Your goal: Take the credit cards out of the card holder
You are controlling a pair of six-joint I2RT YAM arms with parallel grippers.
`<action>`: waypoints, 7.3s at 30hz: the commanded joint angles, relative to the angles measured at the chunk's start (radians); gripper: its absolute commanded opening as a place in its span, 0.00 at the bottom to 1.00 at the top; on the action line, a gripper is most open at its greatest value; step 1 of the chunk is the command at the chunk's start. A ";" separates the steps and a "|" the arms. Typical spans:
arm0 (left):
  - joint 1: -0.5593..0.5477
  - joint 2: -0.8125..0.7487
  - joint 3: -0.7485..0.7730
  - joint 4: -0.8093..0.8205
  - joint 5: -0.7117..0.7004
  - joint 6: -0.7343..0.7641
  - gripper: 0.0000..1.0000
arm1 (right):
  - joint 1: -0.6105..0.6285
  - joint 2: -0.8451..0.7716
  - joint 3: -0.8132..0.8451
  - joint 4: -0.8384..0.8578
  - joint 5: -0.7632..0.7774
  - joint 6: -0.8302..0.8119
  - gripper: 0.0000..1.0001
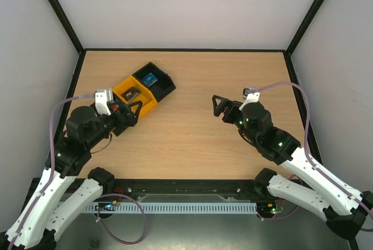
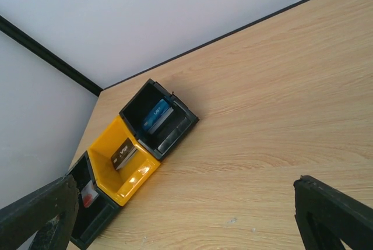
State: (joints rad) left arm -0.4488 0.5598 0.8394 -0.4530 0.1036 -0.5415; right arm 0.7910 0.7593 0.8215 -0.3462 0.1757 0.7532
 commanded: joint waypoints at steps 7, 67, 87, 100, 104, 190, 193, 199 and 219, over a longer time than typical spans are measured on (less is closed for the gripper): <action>-0.002 0.018 -0.093 0.021 -0.051 0.020 1.00 | -0.006 0.008 -0.062 0.019 0.058 0.085 0.98; -0.003 0.022 -0.156 0.005 -0.131 0.066 1.00 | -0.717 0.443 -0.453 0.294 -0.237 0.110 0.81; -0.003 0.006 -0.159 0.005 -0.145 0.062 1.00 | -0.577 0.295 -0.343 0.035 -0.199 0.260 0.81; -0.002 0.002 -0.160 0.007 -0.137 0.064 1.00 | -0.588 0.086 -0.399 -0.143 0.170 0.394 0.87; -0.004 -0.004 -0.159 0.004 -0.134 0.064 1.00 | -0.608 0.155 -0.447 -0.100 0.126 0.423 0.87; -0.005 0.095 -0.187 -0.002 0.008 -0.097 0.95 | 0.158 0.681 -0.066 0.182 -0.389 -0.158 0.29; -0.005 0.130 -0.209 0.016 0.084 -0.138 0.93 | 0.084 0.661 -0.073 0.158 -0.390 -0.214 0.29; -0.013 0.185 -0.312 0.115 0.226 -0.221 0.82 | -0.013 0.741 -0.051 0.140 -0.451 -0.343 0.30; -0.102 0.172 -0.416 0.208 0.242 -0.318 0.71 | -0.076 0.908 -0.096 0.258 -0.722 -0.369 0.30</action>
State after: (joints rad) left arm -0.5396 0.7391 0.4381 -0.2680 0.3271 -0.8444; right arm 0.7116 1.6283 0.7528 -0.0956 -0.4847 0.3843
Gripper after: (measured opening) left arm 0.721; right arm 0.293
